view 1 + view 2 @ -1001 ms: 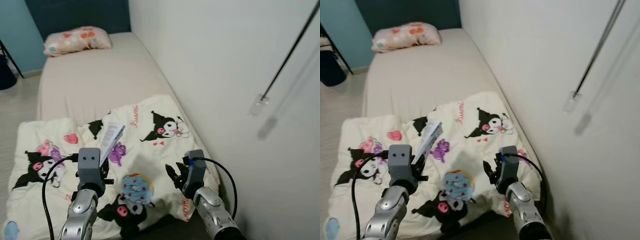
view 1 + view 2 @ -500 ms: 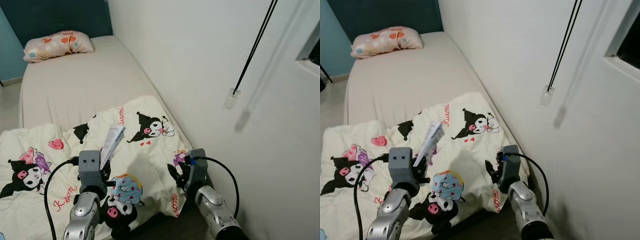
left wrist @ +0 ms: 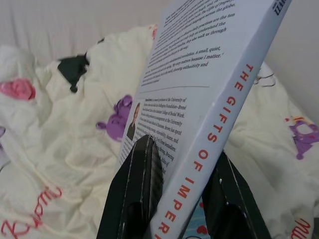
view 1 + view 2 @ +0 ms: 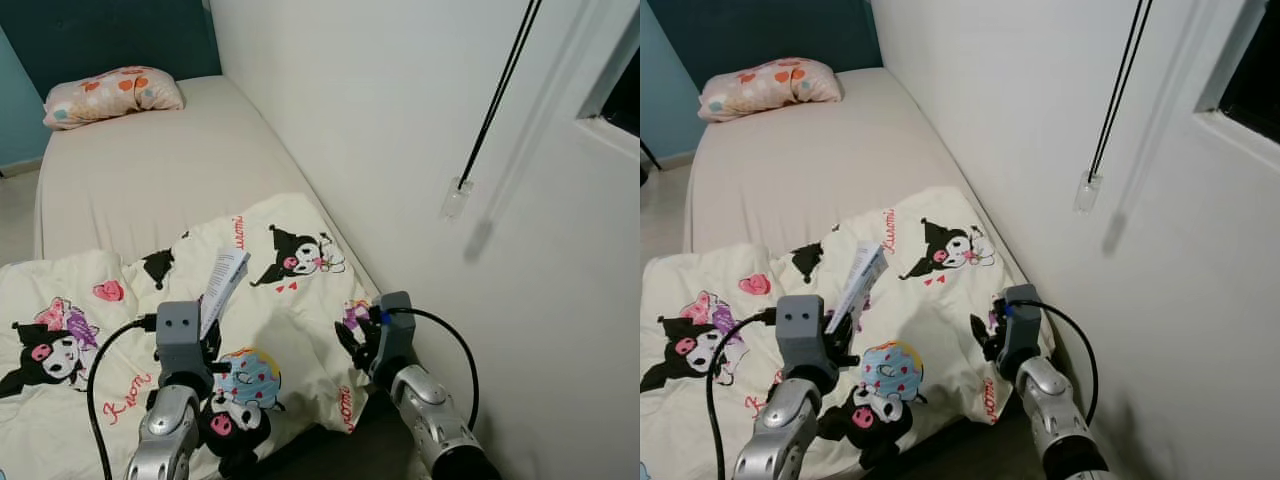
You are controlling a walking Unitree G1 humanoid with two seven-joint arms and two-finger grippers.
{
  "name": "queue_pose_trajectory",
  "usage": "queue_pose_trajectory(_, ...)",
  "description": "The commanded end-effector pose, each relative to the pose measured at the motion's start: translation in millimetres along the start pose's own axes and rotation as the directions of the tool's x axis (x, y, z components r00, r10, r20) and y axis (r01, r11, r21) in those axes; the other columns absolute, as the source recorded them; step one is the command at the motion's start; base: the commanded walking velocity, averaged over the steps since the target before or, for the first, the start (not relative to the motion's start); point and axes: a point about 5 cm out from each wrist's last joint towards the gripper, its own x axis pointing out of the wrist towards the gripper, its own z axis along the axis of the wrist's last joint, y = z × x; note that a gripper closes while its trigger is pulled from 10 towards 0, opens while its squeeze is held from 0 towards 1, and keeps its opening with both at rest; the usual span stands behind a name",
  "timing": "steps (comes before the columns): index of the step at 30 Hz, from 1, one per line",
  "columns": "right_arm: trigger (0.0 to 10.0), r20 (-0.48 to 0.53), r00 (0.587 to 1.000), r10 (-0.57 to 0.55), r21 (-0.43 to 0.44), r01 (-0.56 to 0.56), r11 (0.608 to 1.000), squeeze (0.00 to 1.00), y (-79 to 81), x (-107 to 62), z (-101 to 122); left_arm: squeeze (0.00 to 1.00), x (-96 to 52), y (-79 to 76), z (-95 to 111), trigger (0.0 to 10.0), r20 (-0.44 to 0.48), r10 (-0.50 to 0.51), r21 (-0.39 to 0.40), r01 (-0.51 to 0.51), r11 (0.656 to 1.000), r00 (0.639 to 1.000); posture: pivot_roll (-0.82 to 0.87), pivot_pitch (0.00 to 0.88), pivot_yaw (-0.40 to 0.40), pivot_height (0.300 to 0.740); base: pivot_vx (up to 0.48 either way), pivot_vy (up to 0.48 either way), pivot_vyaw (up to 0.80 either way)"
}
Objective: Clean up the room
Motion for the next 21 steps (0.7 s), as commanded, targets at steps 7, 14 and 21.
queue_pose_trajectory(7,10.0,-0.030,1.000,-0.004,-0.002,0.004,1.000,0.00,-2.9,-2.6,-6.1,0.00,-1.4,0.4,7.2,10.0,0.056,0.018,-0.056,-0.015,0.998,0.998,-0.01,0.163,-0.019,0.740,0.000,0.000,0.00)
queue_pose_trajectory(14,10.0,-0.028,1.000,-0.001,-0.004,0.001,1.000,0.00,-3.3,-2.2,-5.1,0.00,-2.5,1.1,7.4,10.0,0.063,0.023,-0.060,-0.019,0.998,0.998,-0.01,0.160,-0.020,0.740,0.000,0.000,0.00)
queue_pose_trajectory(21,10.0,-0.026,1.000,-0.002,-0.003,0.002,1.000,0.00,-3.6,-1.7,-4.4,0.00,-2.6,0.9,8.2,10.0,0.071,0.023,-0.042,-0.020,0.999,0.997,-0.01,0.159,-0.019,0.740,0.000,0.000,0.00)
